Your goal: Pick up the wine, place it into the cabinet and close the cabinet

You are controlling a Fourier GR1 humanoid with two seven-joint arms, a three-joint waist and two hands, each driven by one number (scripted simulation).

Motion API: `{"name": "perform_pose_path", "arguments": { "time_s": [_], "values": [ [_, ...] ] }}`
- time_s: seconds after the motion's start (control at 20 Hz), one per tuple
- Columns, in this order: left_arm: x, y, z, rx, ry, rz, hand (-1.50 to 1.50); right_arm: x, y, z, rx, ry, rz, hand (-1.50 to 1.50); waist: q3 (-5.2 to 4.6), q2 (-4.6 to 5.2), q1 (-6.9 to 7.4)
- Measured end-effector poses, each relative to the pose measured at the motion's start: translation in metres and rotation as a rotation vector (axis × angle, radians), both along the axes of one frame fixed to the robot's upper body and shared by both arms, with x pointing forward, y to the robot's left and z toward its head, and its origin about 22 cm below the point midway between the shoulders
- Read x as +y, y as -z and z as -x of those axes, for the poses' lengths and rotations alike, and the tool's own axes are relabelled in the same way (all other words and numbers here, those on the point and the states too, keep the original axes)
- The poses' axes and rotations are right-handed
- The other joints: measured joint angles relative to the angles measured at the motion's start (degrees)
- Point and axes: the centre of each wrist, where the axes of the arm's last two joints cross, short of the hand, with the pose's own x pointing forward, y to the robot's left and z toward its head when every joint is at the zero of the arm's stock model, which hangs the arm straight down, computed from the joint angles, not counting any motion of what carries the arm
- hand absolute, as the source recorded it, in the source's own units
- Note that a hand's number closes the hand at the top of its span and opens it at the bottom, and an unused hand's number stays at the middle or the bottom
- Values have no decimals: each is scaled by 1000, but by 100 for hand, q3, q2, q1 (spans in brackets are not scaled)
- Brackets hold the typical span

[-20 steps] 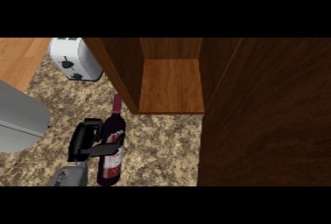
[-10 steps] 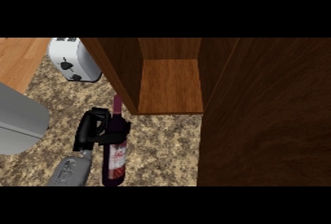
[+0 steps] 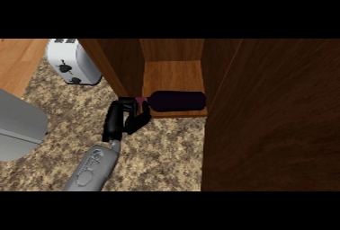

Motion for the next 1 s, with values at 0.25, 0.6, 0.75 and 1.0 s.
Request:
{"name": "perform_pose_path", "arguments": {
  "time_s": [0.25,0.6,0.75,1.0],
  "values": [
    [-8,3,0,2,-70,-22,150,1,0,-1,-2,-12,-9,-150,16,-31,-13],
    [-18,8,-1,-5,-136,-113,150,0,1,0,-7,-24,-9,-150,37,-63,-64],
    [-20,11,-2,-13,-160,-142,150,1,2,0,-8,-38,-15,-150,48,-74,-84],
    [-23,15,-1,-21,-194,-175,150,3,1,-3,-16,-51,-22,-150,68,-76,-132]
  ]
}}
